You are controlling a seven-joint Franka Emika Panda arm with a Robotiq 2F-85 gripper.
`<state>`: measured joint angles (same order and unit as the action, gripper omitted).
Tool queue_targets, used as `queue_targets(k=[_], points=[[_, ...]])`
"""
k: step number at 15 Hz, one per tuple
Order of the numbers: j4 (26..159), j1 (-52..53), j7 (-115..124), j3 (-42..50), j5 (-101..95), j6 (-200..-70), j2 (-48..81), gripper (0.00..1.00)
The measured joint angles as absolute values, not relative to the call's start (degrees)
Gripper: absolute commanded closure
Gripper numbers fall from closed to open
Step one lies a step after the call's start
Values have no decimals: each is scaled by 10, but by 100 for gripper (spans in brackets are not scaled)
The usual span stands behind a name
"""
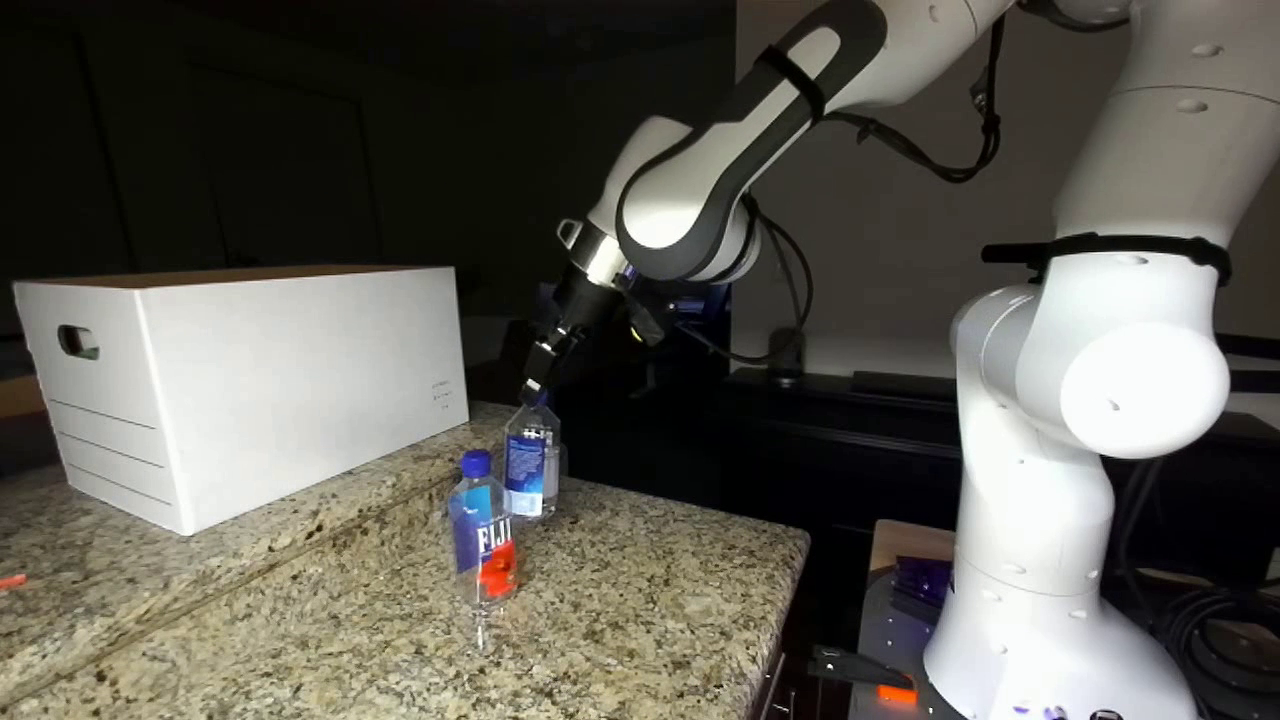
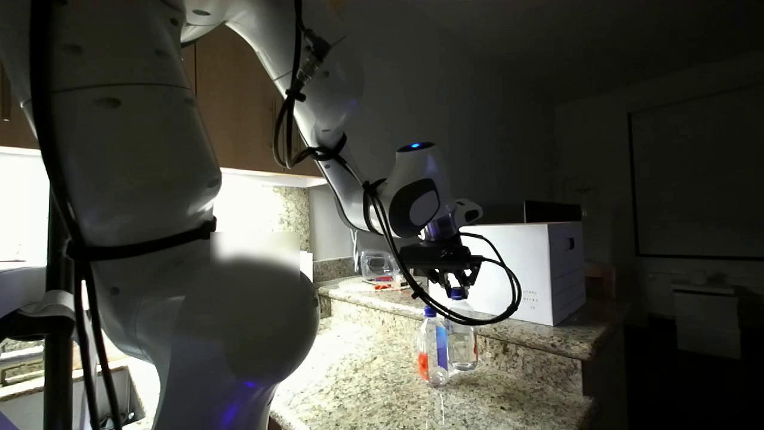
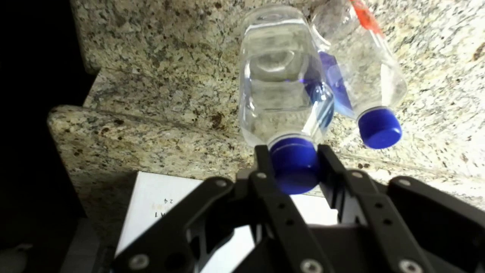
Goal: Pick up the bottles from the box and put them on the counter
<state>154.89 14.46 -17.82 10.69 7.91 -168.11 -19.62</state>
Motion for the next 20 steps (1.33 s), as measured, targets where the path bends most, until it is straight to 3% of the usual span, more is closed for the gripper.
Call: queue_targets(k=[20], points=[[1565, 108, -177, 89, 37, -1683, -196, 85]])
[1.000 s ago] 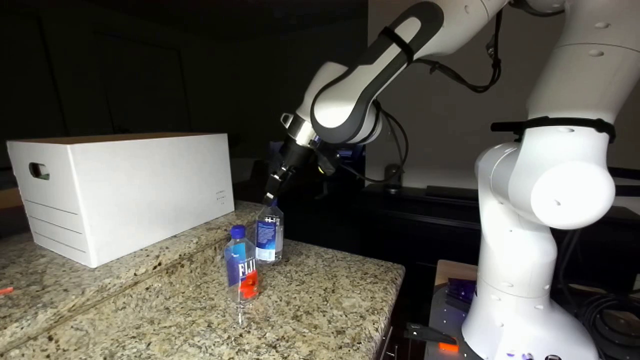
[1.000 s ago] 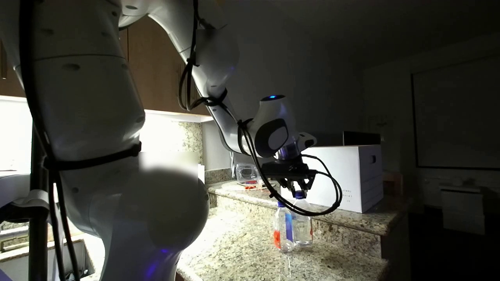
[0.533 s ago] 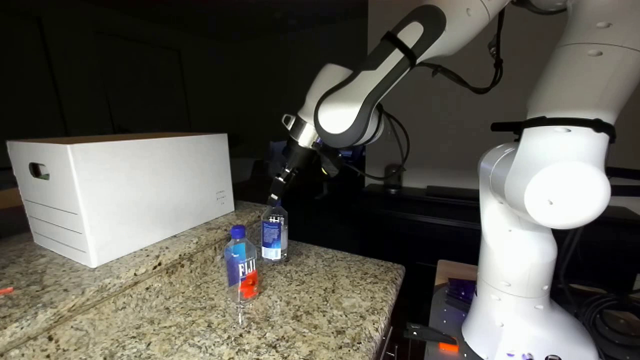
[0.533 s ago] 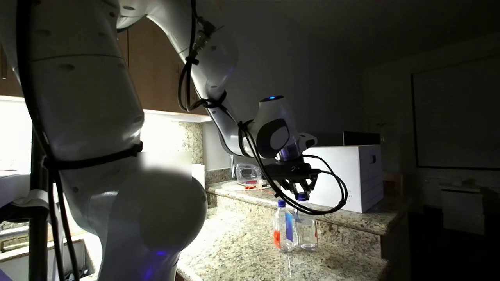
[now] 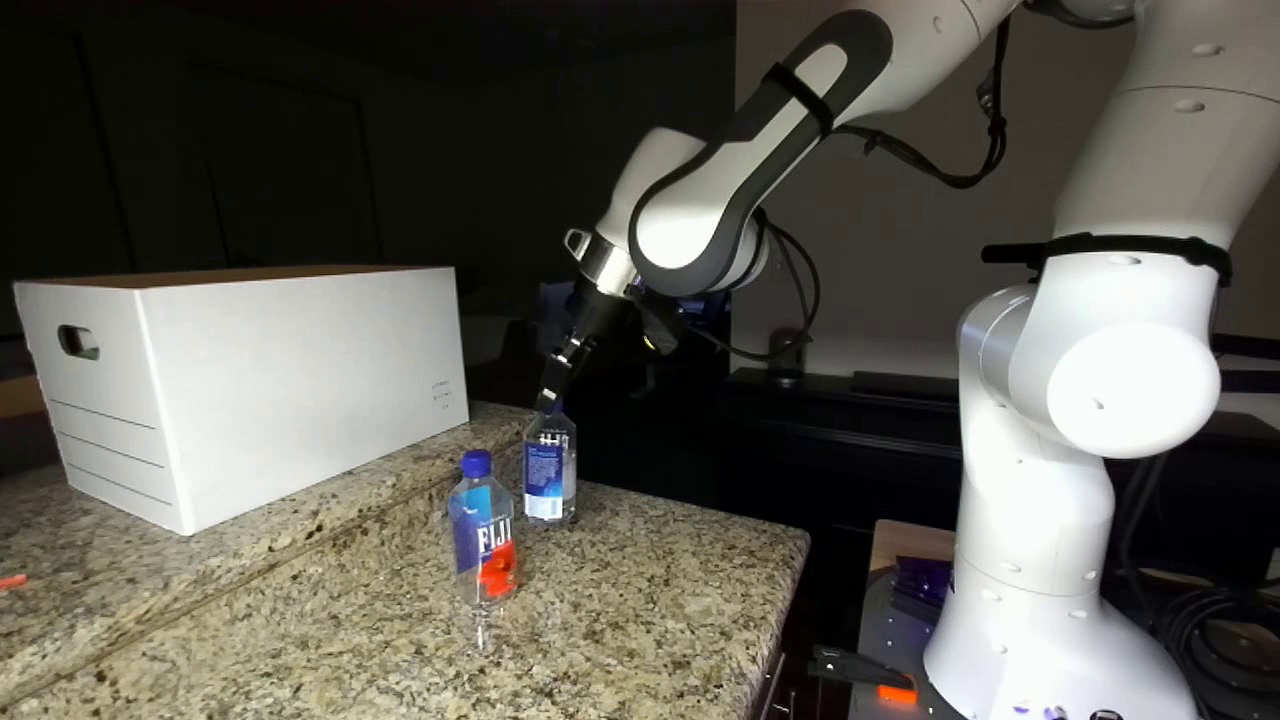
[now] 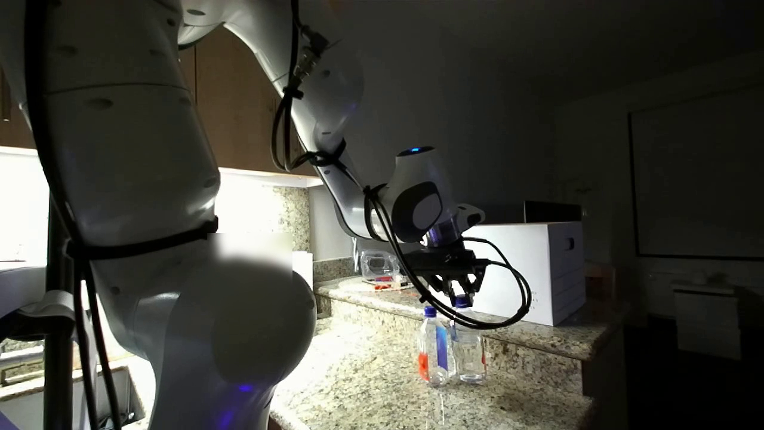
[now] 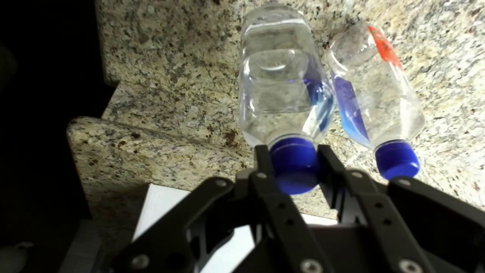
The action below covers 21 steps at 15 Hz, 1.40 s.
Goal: Pick up the bottles from the box and put them on the counter
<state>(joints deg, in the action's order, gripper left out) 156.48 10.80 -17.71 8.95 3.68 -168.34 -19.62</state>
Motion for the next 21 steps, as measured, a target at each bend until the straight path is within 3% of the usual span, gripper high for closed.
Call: queue_targets(k=[14, 15, 19, 20, 21], points=[[1565, 108, -176, 89, 37, -1683, -196, 85], [1565, 108, -176, 89, 37, -1683, -196, 67], [1566, 108, -176, 89, 37, -1681, -196, 67], [1566, 108, -176, 89, 37, -1681, -196, 86], [1566, 108, -176, 89, 37, -1681, -196, 86]])
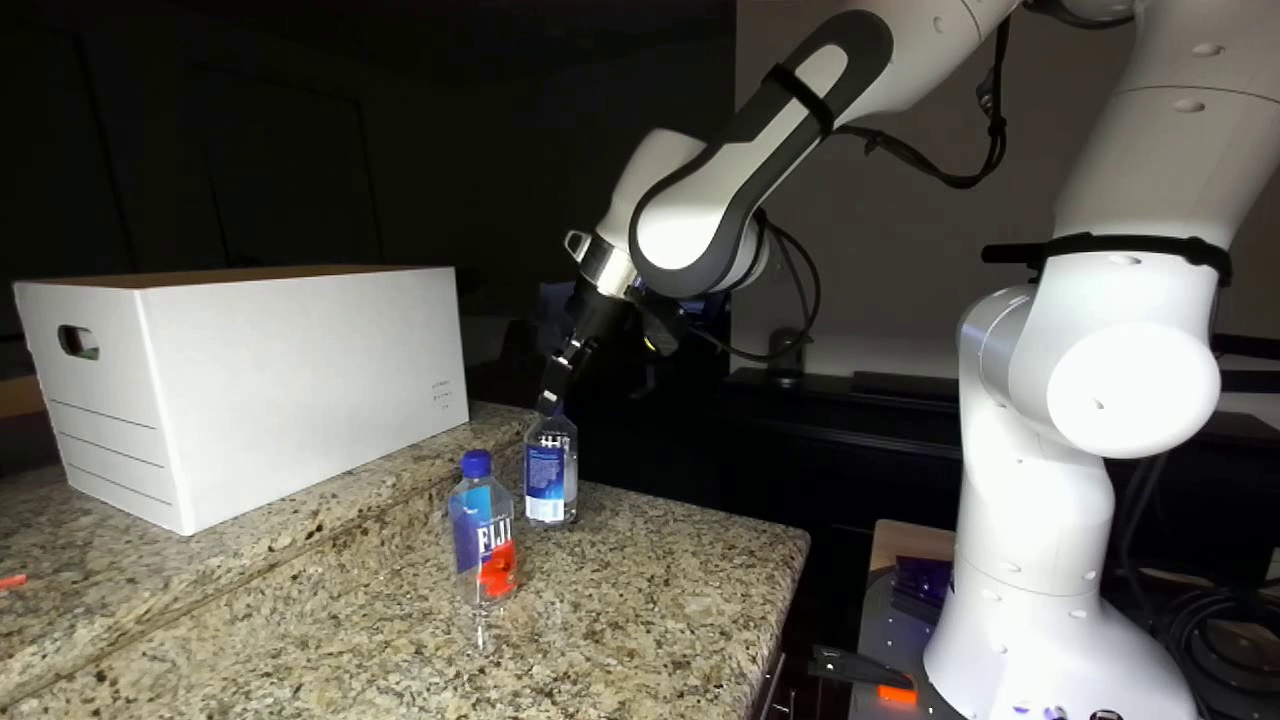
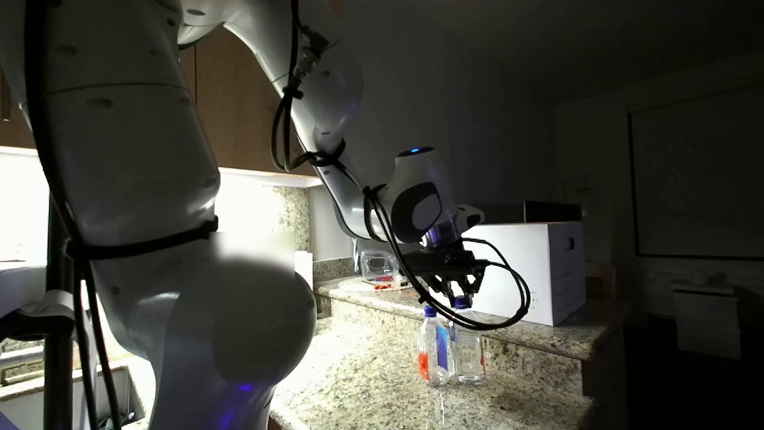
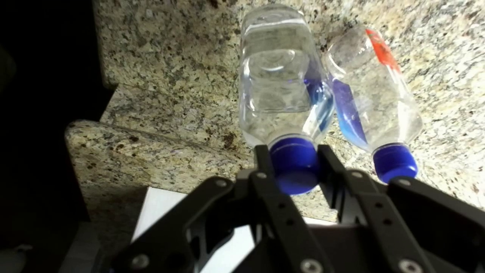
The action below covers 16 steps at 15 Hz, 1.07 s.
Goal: Pick up the bottles from the box and put them on the counter
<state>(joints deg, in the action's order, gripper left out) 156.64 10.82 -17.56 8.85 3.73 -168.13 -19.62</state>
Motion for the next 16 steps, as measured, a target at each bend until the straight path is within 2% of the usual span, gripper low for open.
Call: queue_targets(k=[16], points=[[1566, 158, -176, 121, 61, -1683, -182, 85]])
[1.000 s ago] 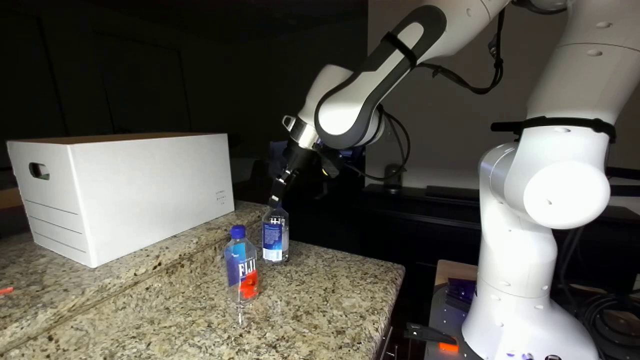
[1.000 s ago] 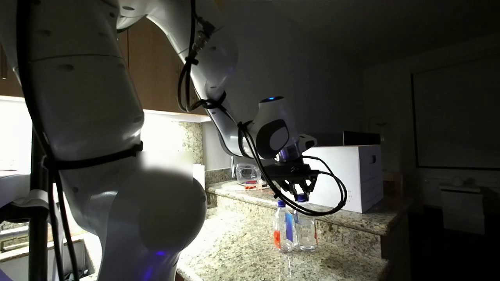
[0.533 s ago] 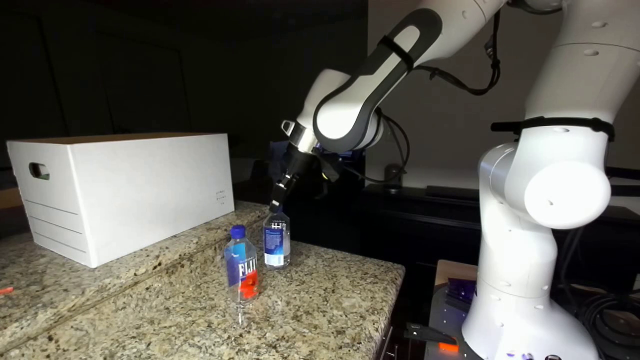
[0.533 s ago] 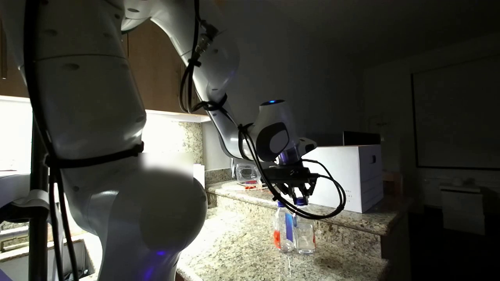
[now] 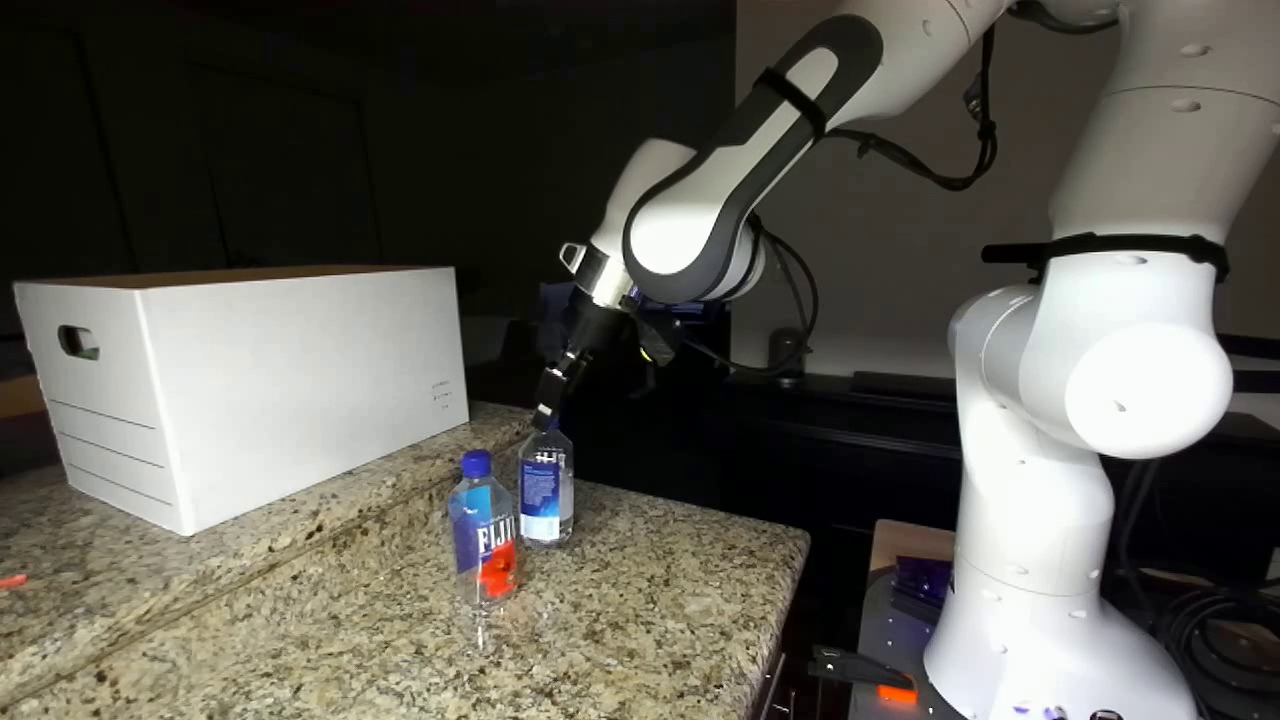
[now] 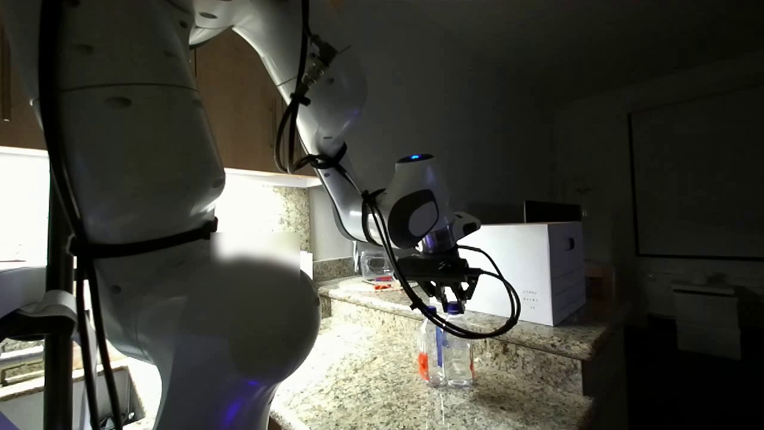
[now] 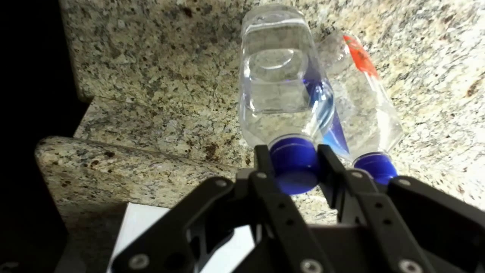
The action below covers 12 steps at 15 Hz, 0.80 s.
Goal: Pick up the bottles from the box and put them on the counter
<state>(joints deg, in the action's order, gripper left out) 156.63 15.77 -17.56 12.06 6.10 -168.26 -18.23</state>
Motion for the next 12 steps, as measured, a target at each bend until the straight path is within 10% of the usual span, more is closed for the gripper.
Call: queue_targets(k=[11, 12], points=[[1566, 160, -176, 132, 61, -1684, -182, 86], [1566, 160, -176, 132, 61, -1684, -182, 67]])
